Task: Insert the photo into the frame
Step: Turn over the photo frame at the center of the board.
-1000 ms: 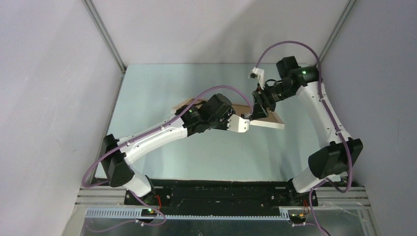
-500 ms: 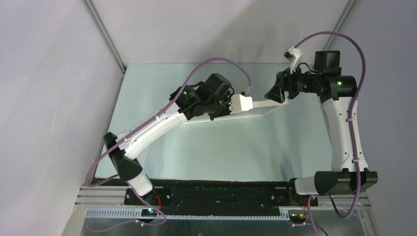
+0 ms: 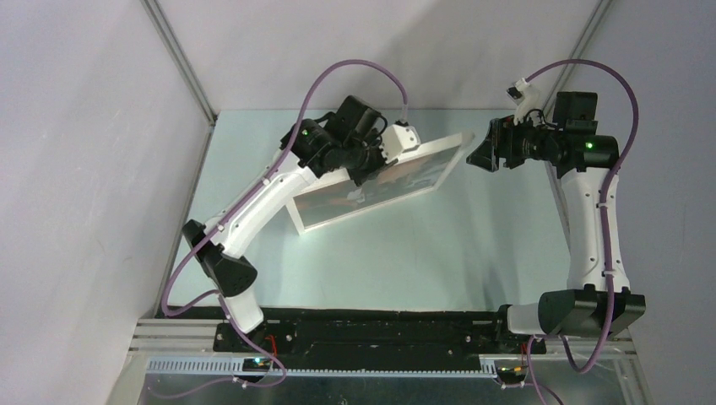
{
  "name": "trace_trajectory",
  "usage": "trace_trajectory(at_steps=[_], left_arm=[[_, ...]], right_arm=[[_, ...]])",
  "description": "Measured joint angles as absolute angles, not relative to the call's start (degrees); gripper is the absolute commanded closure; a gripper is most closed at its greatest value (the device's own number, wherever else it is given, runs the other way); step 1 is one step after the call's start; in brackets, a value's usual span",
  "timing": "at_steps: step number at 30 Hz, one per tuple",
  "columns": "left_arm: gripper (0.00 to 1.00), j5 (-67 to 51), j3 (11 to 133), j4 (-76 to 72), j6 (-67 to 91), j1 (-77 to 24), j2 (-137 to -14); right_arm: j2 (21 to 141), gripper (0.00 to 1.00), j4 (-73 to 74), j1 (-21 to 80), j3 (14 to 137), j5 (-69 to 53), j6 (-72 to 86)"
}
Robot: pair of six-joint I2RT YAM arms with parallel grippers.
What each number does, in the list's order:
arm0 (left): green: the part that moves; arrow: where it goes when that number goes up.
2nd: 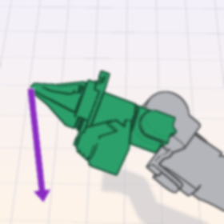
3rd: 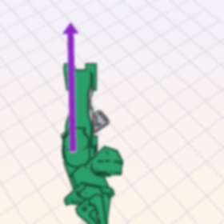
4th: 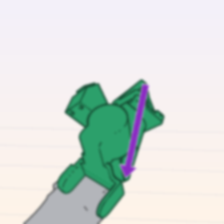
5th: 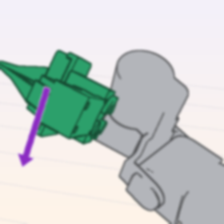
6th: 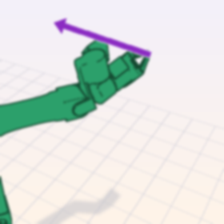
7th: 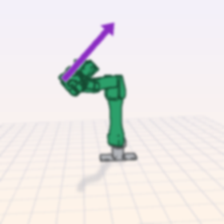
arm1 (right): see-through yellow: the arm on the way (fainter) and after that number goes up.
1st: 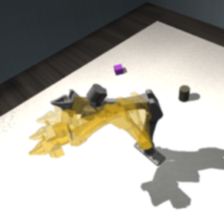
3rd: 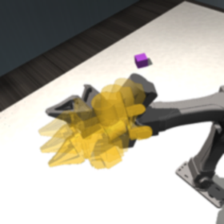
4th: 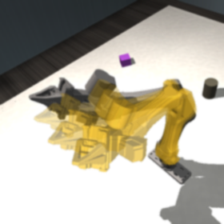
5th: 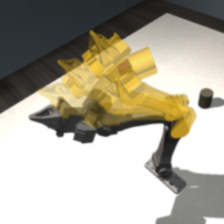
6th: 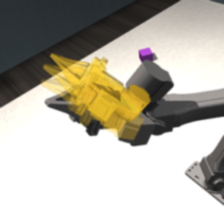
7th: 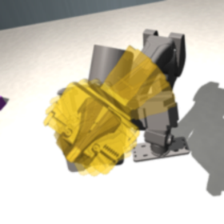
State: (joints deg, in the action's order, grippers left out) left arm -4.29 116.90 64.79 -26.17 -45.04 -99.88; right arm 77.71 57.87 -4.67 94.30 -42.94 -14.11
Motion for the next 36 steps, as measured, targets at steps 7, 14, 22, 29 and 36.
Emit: trace_trajectory(at_steps=[7, 14, 22, 29, 36], left_arm=[[1.0, -5.87, 121.89, 67.68, -20.34, -40.49, -102.48], [1.0, -8.27, 125.97, 68.4, -14.09, -35.55, -104.84], [1.0, -10.48, 129.19, 68.25, -7.11, -27.53, -107.46], [1.0, -14.0, 131.26, 68.14, -0.84, -21.54, -110.19], [1.0, -16.97, 132.16, 67.4, 4.25, -17.08, -112.18]], right_arm=[[77.78, 0.28, 56.99, -5.02, 94.24, -42.96, -13.47], [77.82, 0.28, 56.4, -5.74, 92.88, -43.31, -13.04], [78.74, 0.28, 55.4, -5.85, 91.0, -44.38, -11.99], [79.24, 0.28, 54.28, -5.87, 89.25, -45.12, -11.03], [80.14, 0.29, 52.82, -5.87, 86.61, -46.26, -10.46]])
